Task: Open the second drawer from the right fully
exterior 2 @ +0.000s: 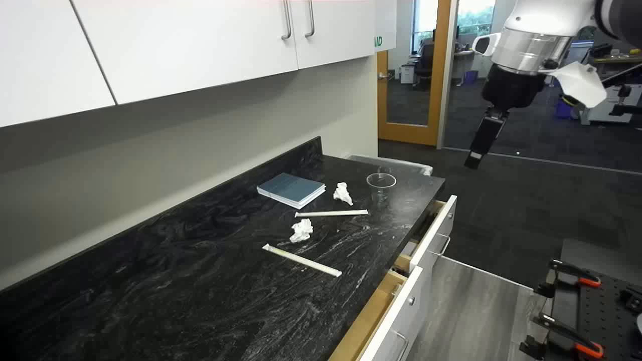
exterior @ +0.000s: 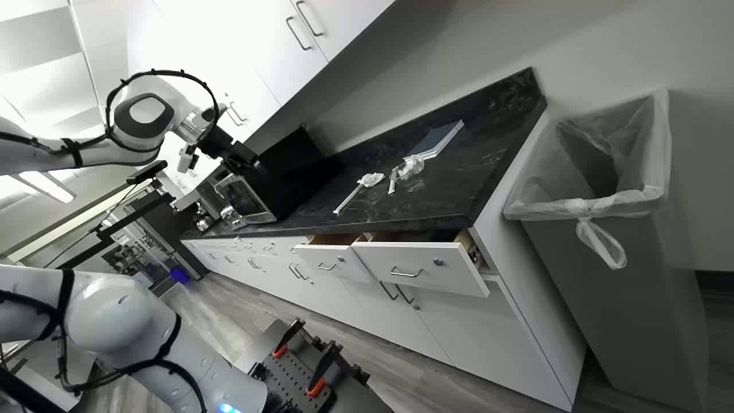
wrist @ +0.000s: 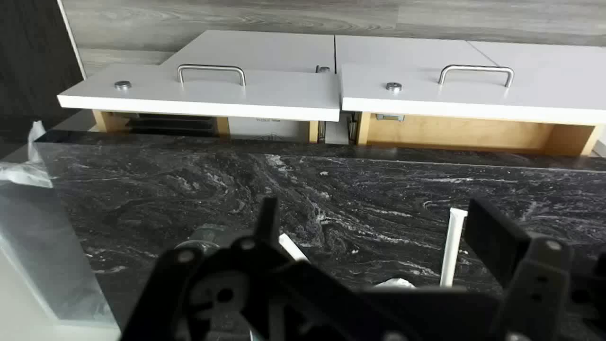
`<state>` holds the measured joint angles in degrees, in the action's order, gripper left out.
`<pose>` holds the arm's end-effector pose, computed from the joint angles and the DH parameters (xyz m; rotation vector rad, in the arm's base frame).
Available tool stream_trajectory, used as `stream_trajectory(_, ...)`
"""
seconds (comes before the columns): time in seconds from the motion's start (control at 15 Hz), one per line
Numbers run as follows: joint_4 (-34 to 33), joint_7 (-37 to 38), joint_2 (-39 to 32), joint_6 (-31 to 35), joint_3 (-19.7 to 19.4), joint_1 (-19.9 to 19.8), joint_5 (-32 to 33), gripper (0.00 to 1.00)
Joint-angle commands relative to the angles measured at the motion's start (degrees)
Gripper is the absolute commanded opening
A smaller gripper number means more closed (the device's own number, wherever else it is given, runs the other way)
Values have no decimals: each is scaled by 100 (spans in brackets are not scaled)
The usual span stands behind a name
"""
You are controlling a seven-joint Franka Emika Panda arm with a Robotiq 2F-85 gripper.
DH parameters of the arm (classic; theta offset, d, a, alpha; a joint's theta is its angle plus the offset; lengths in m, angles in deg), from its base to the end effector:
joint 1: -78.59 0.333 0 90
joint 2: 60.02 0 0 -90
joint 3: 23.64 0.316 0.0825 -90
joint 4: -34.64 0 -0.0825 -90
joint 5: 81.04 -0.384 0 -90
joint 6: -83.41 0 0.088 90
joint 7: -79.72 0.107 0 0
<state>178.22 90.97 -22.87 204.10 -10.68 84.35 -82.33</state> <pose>0.3582 0.1310 0.5166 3.0577 0.1416 0.3958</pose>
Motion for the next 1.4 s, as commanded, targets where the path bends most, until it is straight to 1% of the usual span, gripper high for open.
stream_trajectory(0.0,-16,29,-11,-19,-43,51,36,100)
stream_trajectory(1.07,-16,29,-11,-19,-43,51,36,100)
stream_trajectory(1.2,-90,227,-54,11,257,63,235,100)
stream_trajectory(1.33,-166,488,-145,-34,708,149,474,100)
